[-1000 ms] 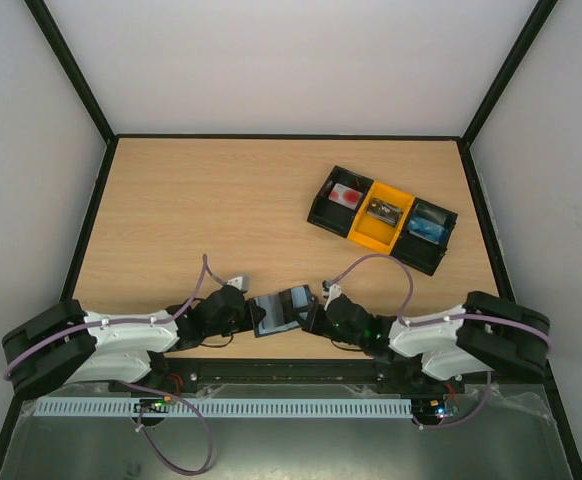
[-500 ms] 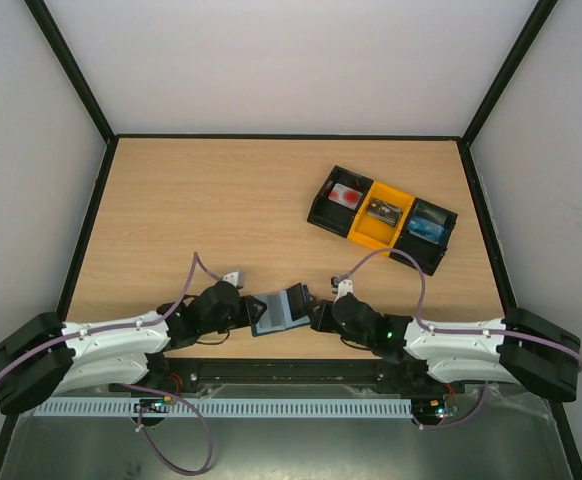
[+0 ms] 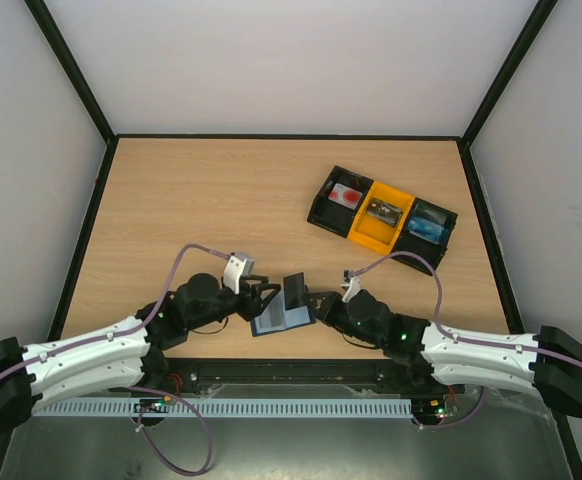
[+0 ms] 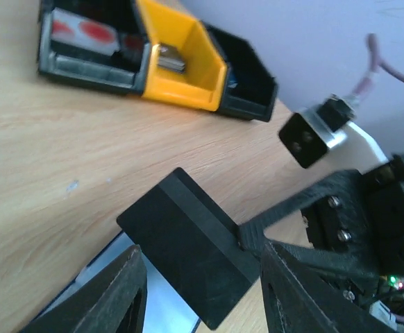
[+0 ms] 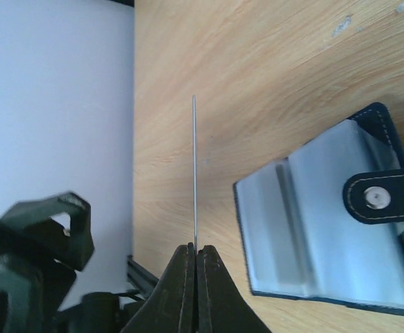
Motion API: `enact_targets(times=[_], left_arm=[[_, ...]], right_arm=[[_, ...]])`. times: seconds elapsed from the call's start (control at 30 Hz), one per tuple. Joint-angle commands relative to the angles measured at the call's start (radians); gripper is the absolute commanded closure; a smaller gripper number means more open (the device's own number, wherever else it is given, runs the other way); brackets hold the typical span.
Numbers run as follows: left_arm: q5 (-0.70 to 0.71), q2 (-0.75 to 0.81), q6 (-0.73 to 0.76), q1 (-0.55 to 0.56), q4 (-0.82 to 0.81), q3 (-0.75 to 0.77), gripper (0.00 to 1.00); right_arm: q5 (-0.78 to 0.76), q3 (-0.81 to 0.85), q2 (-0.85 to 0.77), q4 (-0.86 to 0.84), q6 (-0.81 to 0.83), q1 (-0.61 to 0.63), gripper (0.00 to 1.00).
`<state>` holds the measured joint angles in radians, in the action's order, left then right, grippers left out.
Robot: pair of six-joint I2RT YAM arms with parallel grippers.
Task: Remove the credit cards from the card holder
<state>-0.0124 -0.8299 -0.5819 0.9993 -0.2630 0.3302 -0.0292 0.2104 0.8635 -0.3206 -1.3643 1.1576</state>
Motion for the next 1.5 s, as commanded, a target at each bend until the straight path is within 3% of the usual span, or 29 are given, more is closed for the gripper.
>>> enact_targets(times=[0.0,0.33,0.63,0.83,1.03,1.27,1.47], left_arm=[[-0.005,0.059,0.267,0.044,-0.120,-0.038,0.52],[0.197,-0.047,0.614,0.187,-0.066,0.037,0.47],[0.391,-0.214,0.832,0.295,-0.092,0.079,0.44],[0.474,-0.274,0.909,0.332,-0.198,0.069,0.43],[0.534,-0.336,0.954,0.362,-0.201,0.089,0.44],[0.539,-0.368,0.981,0.385,-0.259,0.073,0.56],[0.535,-0.370,1.001,0.388,-0.242,0.077,0.85]], right_arm=[[-0.063,0.035,-0.053,0.044,-0.132,-0.005,0.98],[-0.081,0.066,-0.094,0.078,-0.196,-0.004,0.98],[-0.088,0.038,-0.122,0.058,-0.205,-0.005,0.98],[-0.089,0.045,-0.120,0.069,-0.199,-0.005,0.98],[-0.065,0.031,-0.115,0.050,-0.211,-0.005,0.98],[-0.049,0.031,-0.100,0.037,-0.201,-0.005,0.98],[-0.038,0.013,-0.092,0.015,-0.201,-0.005,0.98]])
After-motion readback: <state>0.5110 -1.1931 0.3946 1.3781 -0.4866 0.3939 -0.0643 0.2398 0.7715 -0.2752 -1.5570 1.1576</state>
